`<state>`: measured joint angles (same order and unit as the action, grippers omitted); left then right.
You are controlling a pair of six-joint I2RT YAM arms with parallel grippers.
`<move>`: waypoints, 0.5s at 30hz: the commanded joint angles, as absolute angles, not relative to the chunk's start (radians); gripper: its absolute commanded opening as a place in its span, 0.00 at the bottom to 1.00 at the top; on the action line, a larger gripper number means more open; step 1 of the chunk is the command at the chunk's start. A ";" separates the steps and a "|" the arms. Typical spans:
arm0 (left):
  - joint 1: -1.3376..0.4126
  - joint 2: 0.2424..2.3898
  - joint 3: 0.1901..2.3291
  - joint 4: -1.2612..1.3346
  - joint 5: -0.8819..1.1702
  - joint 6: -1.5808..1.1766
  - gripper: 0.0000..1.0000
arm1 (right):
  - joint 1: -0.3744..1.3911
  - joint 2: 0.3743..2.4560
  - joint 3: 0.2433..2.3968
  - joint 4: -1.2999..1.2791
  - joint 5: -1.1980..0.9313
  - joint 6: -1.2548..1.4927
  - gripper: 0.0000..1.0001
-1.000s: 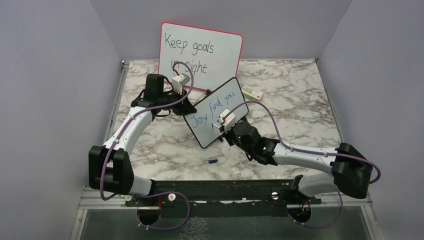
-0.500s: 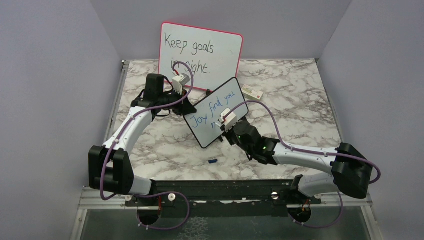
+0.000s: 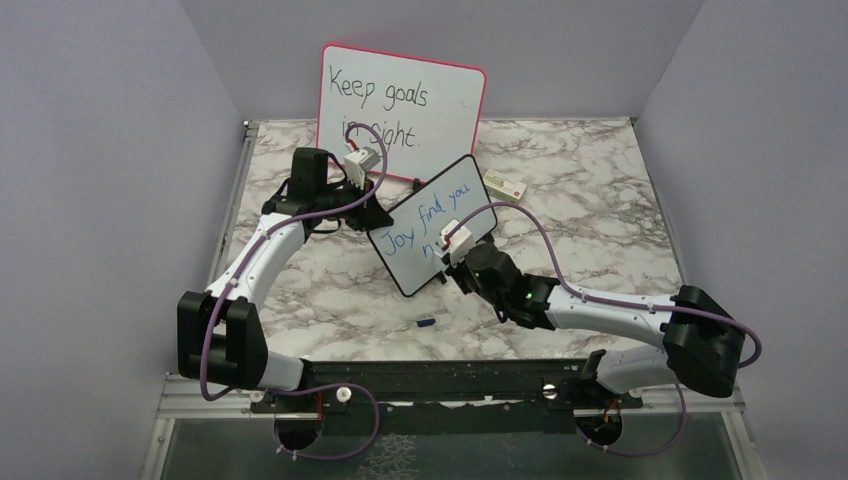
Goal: Write a sentence on the whiteboard
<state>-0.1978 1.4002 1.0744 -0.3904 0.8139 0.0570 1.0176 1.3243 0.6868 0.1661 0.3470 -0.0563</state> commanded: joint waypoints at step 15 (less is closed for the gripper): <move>-0.209 1.397 1.059 -0.434 0.752 0.118 0.00 | 1.012 1.293 0.708 0.262 0.411 -0.061 0.00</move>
